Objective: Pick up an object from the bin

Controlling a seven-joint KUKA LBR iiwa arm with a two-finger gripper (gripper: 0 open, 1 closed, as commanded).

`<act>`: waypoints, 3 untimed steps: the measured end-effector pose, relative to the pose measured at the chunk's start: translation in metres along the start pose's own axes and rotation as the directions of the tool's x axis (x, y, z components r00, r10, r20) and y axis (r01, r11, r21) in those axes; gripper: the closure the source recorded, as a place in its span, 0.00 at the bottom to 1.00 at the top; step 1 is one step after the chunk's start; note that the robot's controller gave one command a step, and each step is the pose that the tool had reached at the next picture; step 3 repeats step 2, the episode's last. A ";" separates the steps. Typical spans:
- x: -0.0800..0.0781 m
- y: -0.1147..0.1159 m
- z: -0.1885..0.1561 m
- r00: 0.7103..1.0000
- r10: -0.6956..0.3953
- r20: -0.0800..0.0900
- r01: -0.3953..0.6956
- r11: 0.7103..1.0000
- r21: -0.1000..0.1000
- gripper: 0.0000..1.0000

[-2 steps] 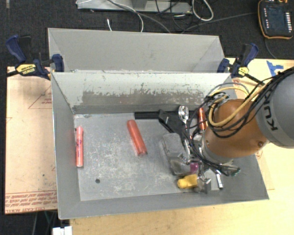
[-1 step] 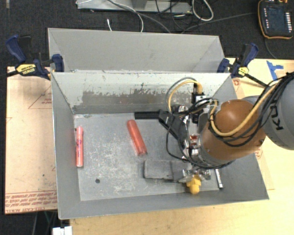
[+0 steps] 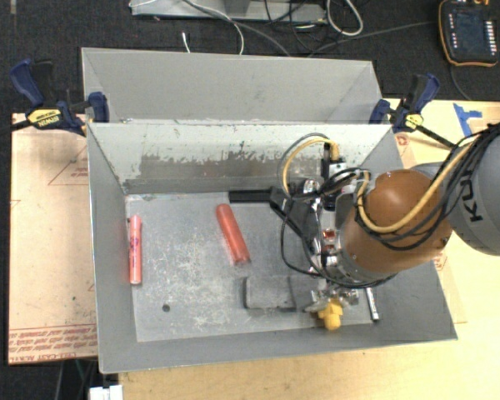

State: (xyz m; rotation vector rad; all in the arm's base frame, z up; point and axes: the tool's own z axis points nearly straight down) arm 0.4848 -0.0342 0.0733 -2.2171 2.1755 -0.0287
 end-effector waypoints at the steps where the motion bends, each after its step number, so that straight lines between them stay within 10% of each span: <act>1: -0.001 0.000 -0.003 1.000 0.003 0.001 -0.003 1.000 0.000 1.00; 3: -0.001 0.001 -0.015 1.000 0.006 0.002 -0.006 1.000 -0.004 1.00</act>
Offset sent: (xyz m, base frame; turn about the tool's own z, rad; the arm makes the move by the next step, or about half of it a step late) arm 0.0003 0.0003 0.0277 0.0022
